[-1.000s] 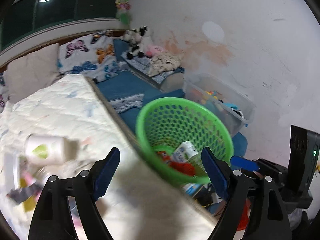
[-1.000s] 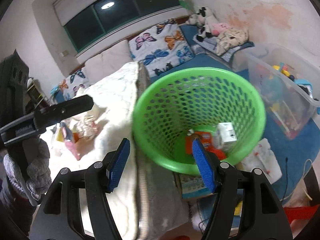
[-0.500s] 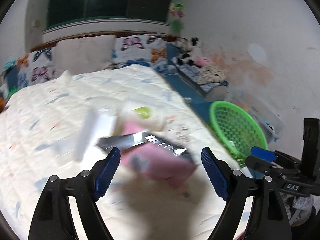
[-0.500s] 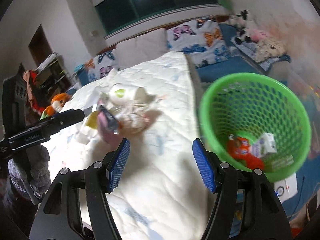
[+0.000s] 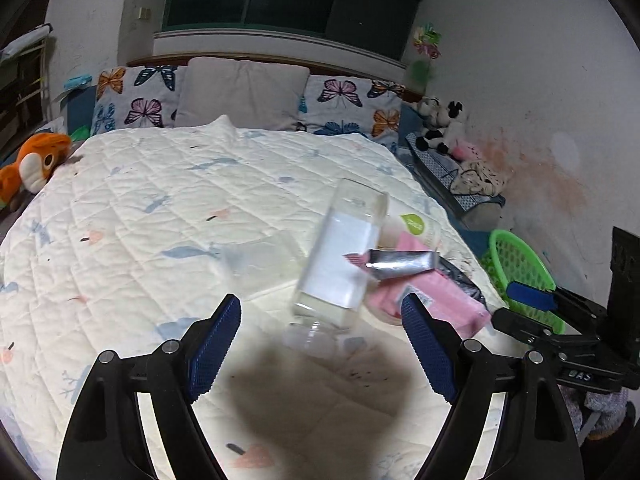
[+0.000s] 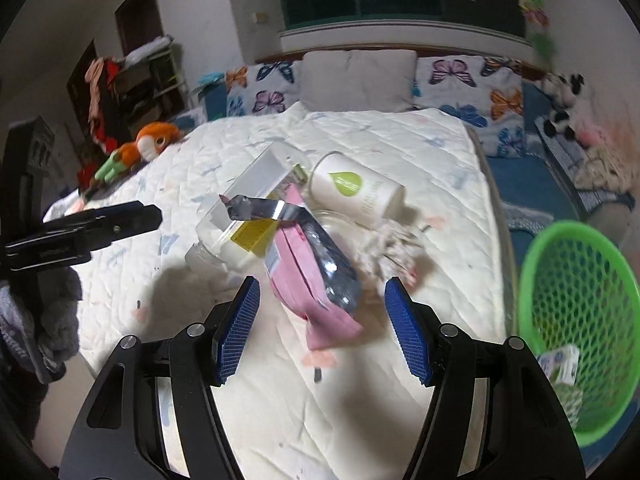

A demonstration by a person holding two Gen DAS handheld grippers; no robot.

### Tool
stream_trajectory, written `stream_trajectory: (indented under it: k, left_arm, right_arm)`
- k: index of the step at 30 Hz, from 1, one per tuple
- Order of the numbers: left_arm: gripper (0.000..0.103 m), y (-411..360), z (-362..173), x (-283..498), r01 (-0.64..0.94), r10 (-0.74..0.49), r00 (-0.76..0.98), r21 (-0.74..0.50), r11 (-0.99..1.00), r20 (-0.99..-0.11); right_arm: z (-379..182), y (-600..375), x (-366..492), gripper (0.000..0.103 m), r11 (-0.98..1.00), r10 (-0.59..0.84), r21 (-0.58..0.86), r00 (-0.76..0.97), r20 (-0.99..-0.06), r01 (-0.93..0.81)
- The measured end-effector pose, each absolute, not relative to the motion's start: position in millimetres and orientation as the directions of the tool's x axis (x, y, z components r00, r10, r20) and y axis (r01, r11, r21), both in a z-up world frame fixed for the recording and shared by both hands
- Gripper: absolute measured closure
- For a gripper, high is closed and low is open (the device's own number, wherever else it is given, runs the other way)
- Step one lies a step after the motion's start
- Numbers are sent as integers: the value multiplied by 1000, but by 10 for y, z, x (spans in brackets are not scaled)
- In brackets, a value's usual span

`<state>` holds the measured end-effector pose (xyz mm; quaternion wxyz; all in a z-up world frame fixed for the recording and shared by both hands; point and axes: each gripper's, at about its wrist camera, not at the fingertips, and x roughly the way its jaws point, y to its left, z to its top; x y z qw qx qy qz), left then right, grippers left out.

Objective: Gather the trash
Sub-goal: 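Grasp the pink snack bag with the right gripper while the left gripper approaches the clear bottle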

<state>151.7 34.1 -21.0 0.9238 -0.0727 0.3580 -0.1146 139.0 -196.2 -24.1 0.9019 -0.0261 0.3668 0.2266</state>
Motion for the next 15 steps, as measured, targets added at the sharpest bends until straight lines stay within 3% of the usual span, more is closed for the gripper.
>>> stream_trajectory:
  k: [11,15]
  left_arm:
    - [24,530,-251,1634,140,-251,715,-217,966,-653]
    - [24,555,-253,1723,142,-250,710,-215,966,-659]
  right_arm:
    - [-503,-1626,1707,38,872,322,-11,591,-740,-489]
    - [-601,-1594,1693,42,868,281,-68,598,-751,-492]
